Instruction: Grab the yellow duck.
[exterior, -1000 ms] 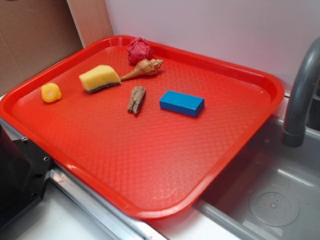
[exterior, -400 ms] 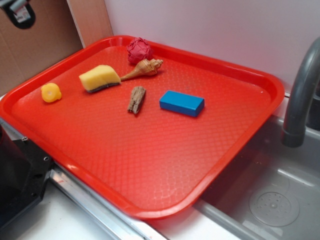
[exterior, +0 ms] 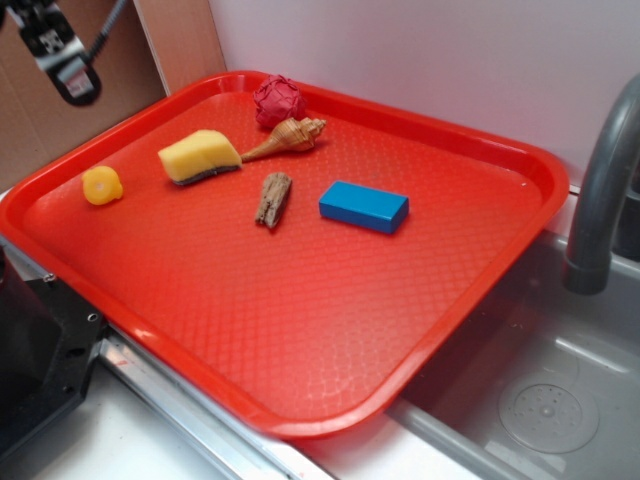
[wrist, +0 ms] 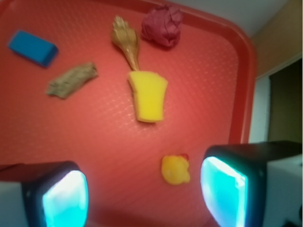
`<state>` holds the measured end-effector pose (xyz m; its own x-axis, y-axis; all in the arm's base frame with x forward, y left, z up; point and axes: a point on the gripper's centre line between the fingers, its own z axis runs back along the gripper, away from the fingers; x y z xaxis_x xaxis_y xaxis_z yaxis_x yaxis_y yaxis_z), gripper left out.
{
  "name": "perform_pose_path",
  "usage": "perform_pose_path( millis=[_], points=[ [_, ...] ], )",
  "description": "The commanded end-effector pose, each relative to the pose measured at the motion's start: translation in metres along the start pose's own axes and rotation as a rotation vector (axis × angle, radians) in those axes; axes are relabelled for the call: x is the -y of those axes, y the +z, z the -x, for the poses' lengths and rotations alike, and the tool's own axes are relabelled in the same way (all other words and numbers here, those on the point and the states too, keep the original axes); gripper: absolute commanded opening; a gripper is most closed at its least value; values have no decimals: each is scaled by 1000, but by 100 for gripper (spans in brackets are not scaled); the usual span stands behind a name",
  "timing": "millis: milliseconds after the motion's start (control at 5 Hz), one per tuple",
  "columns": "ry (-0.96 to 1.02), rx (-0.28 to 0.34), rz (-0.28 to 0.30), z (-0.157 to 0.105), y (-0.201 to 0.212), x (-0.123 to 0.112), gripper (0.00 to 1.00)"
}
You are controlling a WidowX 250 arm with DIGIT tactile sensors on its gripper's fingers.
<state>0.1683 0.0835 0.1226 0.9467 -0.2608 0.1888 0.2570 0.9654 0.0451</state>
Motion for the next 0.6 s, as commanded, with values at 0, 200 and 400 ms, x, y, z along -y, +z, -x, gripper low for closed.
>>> perform_pose_path(
  millis=[0, 200, 400],
  points=[
    [-18, -50, -46, 3, -30, -20, 100],
    [-12, -114, -83, 10, -46, -23, 100],
    [4, -189, -130, 15, -68, -28, 100]
  ],
)
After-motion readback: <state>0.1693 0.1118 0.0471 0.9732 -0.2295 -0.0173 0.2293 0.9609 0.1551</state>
